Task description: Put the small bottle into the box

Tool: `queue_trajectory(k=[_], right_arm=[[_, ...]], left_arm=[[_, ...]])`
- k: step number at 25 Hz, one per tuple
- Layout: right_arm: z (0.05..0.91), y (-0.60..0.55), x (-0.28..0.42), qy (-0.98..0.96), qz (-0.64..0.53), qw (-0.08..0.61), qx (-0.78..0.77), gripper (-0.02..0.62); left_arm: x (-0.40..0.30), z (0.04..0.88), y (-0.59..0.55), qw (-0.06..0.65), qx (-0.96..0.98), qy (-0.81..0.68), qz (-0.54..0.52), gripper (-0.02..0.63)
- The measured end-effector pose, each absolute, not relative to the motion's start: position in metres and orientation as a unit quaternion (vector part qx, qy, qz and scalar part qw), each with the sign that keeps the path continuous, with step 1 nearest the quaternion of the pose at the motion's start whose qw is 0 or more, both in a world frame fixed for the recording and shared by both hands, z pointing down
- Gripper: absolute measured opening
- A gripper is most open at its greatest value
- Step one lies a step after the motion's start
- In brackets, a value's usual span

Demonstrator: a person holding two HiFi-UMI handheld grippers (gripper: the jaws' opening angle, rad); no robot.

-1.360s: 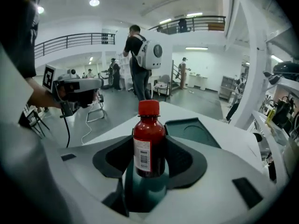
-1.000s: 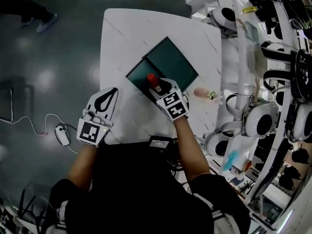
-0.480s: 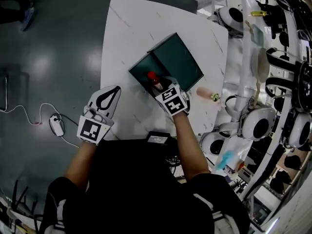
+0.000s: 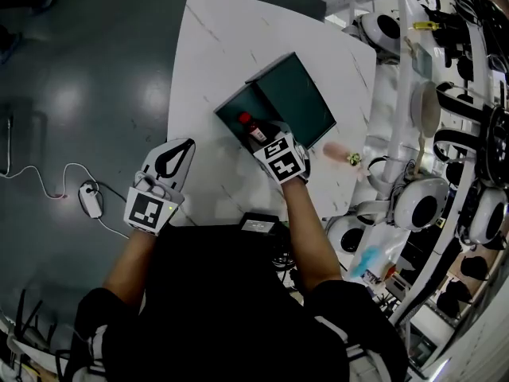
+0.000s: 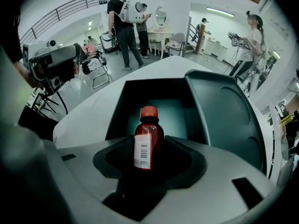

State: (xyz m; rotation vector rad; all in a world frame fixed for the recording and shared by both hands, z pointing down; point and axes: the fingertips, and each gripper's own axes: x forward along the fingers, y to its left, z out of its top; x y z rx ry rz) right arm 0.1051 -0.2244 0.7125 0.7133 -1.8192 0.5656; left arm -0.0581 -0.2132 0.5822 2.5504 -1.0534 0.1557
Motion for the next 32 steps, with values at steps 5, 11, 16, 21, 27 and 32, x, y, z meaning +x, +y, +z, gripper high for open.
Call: queue_trajectory(k=[5,11,16,21,27,32], right_arm=[[0.715,-0.226,0.107,-0.762,0.237,0.527,0.293,0.227],[0.694,-0.240,0.102,-0.787,0.244,0.475,0.310,0.229],[0.628,-0.249,0.094,-0.829,0.217,0.385,0.342,0.141],[0.519,-0.255,0.099,-0.876,0.119,0.217,0.413,0.037],[0.398,-0.215,0.131,-0.887,0.023,0.028,0.460,0.031],[0.325,-0.160,0.166,-0.857,-0.053,-0.081,0.505,0.031]], left_arm=[[-0.059,0.580,-0.213,0.185,0.906,-0.376,0.055,0.017],[-0.061,0.566,-0.212,0.144,0.915,-0.373,0.056,0.017],[-0.056,0.540,-0.206,0.128,0.913,-0.383,0.049,0.017],[-0.050,0.500,-0.200,0.094,0.914,-0.394,0.034,0.017],[-0.038,0.441,-0.181,0.056,0.915,-0.399,0.008,0.015],[-0.034,0.393,-0.154,0.048,0.913,-0.405,-0.033,0.017]])
